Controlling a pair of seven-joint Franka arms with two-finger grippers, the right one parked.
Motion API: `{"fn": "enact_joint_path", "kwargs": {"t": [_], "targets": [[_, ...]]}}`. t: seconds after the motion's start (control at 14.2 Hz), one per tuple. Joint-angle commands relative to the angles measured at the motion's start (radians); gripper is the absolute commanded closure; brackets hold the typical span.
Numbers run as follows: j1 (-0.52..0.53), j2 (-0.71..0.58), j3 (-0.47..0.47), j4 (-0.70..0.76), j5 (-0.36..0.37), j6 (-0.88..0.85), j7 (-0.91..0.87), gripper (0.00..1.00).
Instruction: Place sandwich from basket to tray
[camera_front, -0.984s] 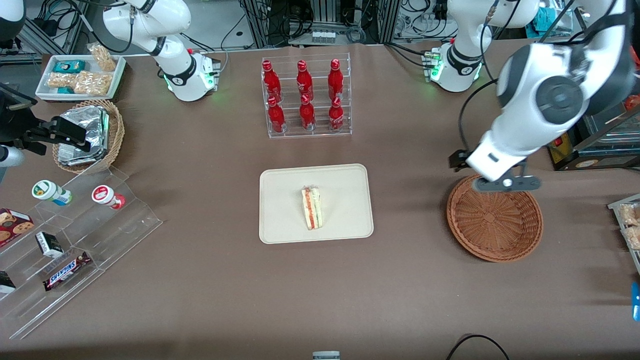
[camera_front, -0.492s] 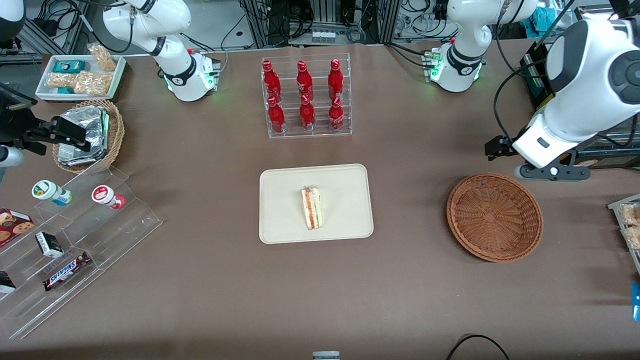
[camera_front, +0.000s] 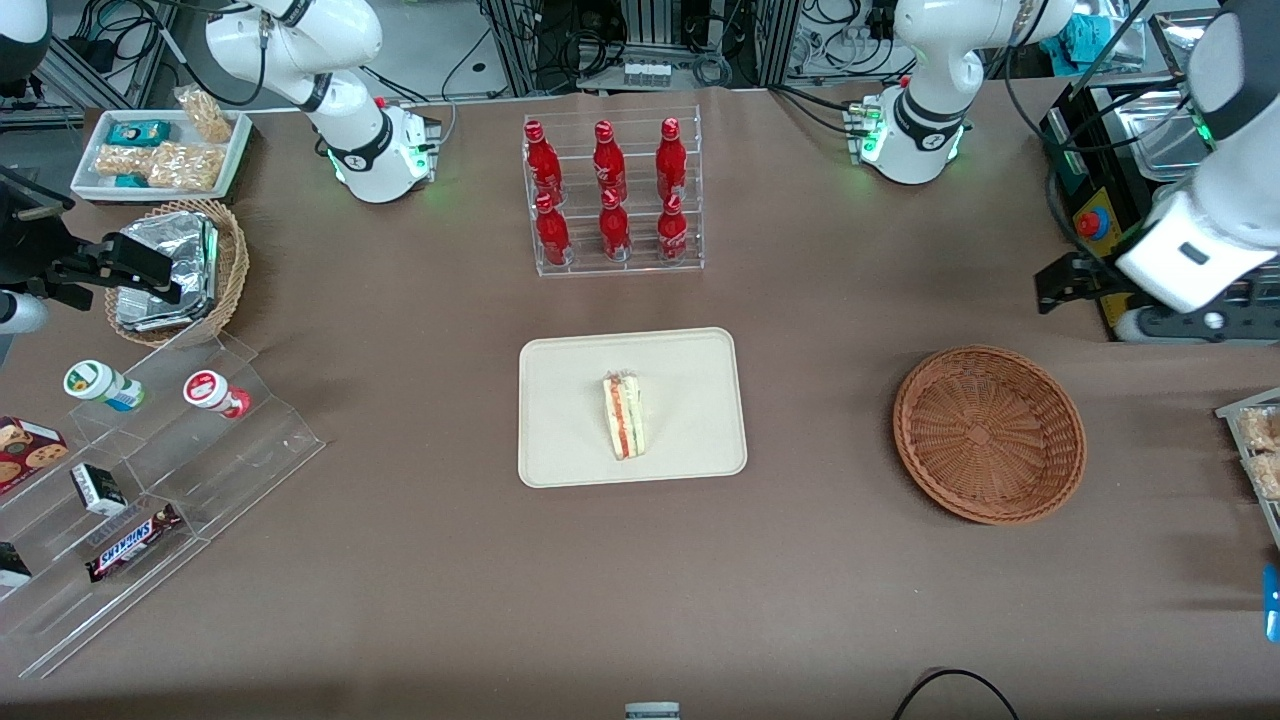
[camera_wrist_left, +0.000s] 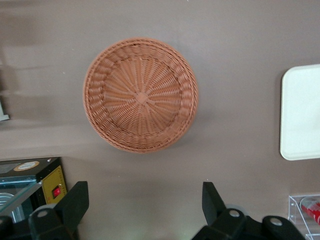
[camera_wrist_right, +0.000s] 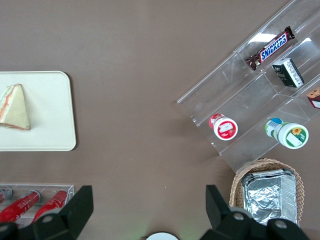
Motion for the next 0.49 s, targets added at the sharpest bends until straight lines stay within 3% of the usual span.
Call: {"fn": "enact_joint_path", "kwargs": {"t": [0.0,0.42], "targets": [[-0.021,-0.006,0.053,0.031,-0.003,-0.028,0.012,0.0],[-0.032,-0.017,0.073,0.029,-0.035,-0.044,0.009,0.0]]}}
